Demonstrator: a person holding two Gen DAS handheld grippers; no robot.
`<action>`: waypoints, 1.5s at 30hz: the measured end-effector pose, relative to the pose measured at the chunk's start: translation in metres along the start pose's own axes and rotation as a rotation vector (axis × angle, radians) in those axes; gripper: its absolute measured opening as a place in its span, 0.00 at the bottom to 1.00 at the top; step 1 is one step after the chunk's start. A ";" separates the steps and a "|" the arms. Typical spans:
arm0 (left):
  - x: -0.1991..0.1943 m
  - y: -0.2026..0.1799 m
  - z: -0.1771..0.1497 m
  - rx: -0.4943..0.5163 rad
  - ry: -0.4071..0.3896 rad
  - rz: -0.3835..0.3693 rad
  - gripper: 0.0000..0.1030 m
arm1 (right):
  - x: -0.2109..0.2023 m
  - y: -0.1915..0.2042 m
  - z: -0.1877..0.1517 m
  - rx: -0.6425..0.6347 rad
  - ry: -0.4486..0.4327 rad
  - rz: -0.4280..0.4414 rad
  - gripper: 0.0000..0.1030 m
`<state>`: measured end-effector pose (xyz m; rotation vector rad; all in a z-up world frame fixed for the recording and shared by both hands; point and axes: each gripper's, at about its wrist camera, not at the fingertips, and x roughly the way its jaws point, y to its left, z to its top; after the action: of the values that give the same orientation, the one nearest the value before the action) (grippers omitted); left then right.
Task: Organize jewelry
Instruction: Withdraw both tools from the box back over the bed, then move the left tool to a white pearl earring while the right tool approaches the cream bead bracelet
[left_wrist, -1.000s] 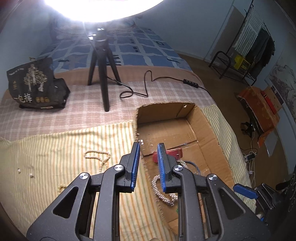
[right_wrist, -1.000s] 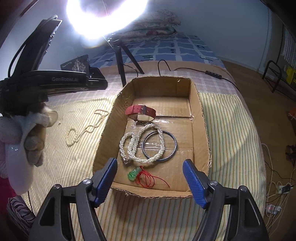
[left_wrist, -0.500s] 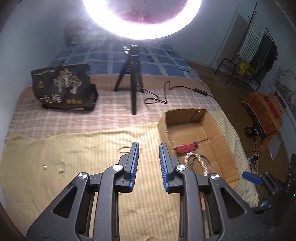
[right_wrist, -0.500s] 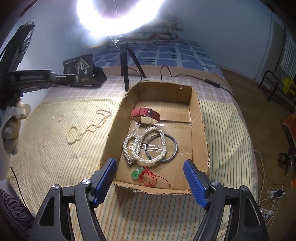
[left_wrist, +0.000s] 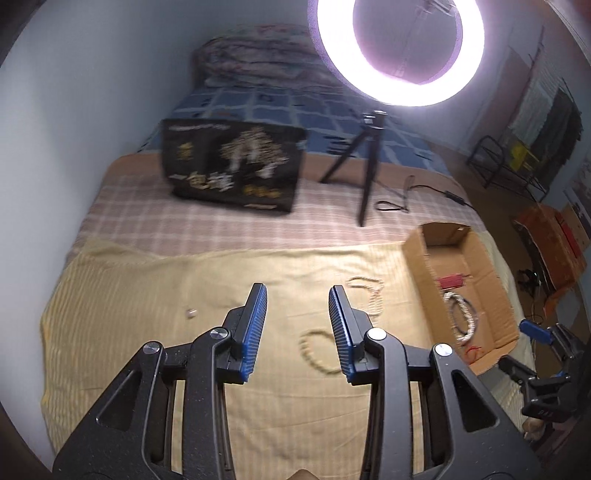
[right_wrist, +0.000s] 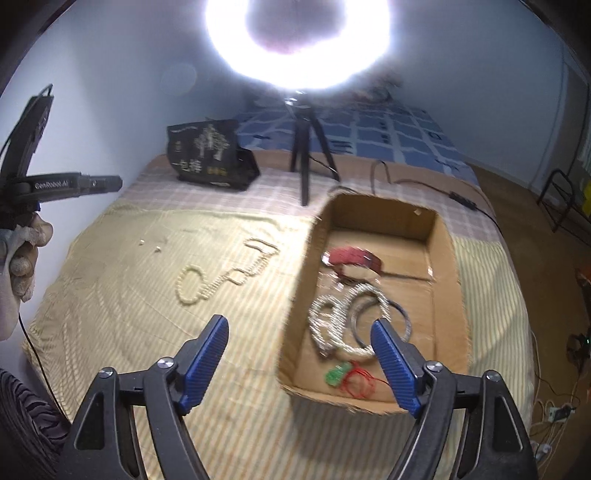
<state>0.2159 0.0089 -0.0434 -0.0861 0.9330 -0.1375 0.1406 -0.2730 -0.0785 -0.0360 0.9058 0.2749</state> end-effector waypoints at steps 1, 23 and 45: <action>0.000 0.007 -0.002 -0.010 0.001 0.005 0.34 | 0.001 0.006 0.002 -0.011 -0.009 0.004 0.80; 0.053 0.129 -0.031 -0.188 0.093 0.034 0.34 | 0.095 0.116 0.020 -0.163 0.131 0.272 0.50; 0.134 0.118 -0.048 -0.035 0.176 0.070 0.29 | 0.165 0.140 0.023 -0.217 0.200 0.247 0.34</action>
<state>0.2653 0.1039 -0.1944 -0.0743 1.1128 -0.0649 0.2199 -0.0981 -0.1816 -0.1552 1.0770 0.6078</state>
